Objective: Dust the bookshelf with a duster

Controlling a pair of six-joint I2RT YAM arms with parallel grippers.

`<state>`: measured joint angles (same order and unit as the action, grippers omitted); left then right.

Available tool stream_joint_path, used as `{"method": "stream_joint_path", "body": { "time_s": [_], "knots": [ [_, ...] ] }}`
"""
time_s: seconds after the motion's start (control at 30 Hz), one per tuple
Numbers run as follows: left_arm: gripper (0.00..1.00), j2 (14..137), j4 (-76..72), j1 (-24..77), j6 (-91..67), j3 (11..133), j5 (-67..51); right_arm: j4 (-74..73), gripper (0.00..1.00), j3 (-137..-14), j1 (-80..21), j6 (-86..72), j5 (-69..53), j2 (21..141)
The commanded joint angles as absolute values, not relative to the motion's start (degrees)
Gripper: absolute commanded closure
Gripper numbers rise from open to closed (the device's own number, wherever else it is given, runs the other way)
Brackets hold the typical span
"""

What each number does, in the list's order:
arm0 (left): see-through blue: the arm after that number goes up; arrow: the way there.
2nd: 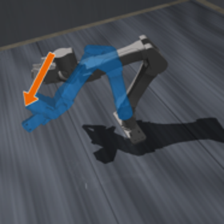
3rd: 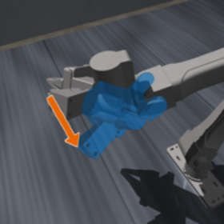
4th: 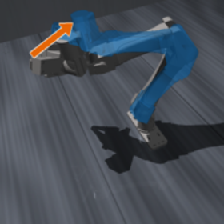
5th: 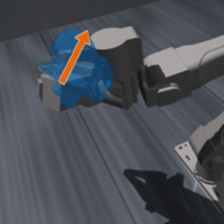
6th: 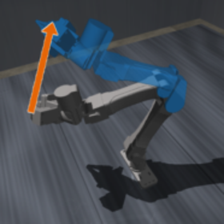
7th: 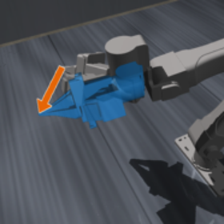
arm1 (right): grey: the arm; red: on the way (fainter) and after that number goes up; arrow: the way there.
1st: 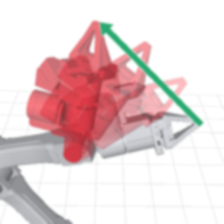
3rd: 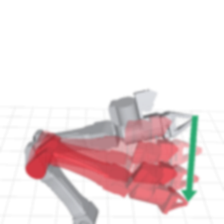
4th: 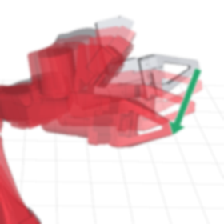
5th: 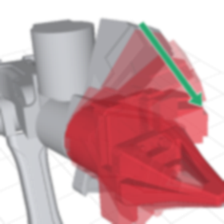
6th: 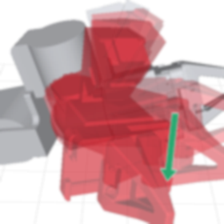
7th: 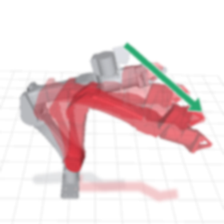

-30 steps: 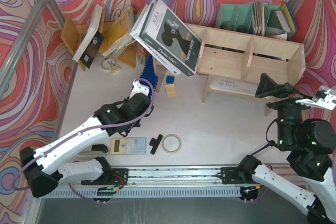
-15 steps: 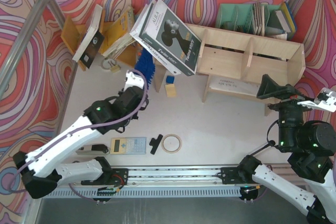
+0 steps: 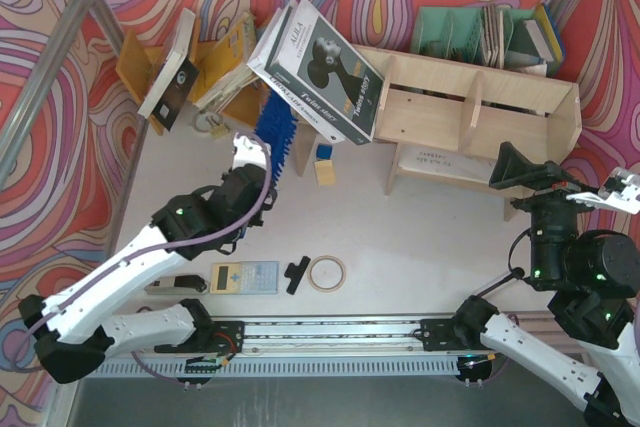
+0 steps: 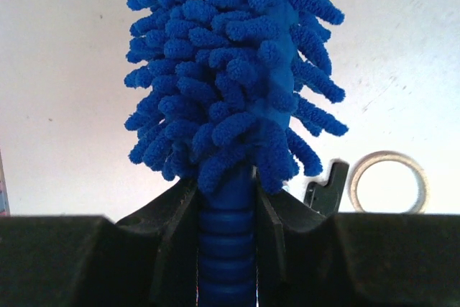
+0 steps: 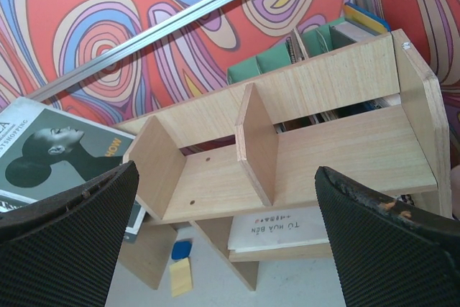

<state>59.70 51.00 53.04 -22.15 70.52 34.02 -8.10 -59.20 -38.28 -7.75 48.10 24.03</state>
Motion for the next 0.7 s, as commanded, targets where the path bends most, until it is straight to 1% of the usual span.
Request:
{"method": "stream_joint_path", "body": {
  "time_s": [0.0,0.4,0.67],
  "knots": [
    [1.0,60.92,47.03,52.82,-24.16,66.14,33.93,-7.6,0.01,-58.51,-38.36,-7.03,49.19,23.88],
    [1.0,65.38,42.51,52.83,-26.96,56.22,31.74,-7.57,0.01,-57.79,-38.36,-6.79,49.57,23.51],
    [1.0,67.11,40.76,52.86,-28.03,52.2,31.2,-8.17,0.01,-57.76,-38.41,-6.66,49.92,22.63]
  ]
}}
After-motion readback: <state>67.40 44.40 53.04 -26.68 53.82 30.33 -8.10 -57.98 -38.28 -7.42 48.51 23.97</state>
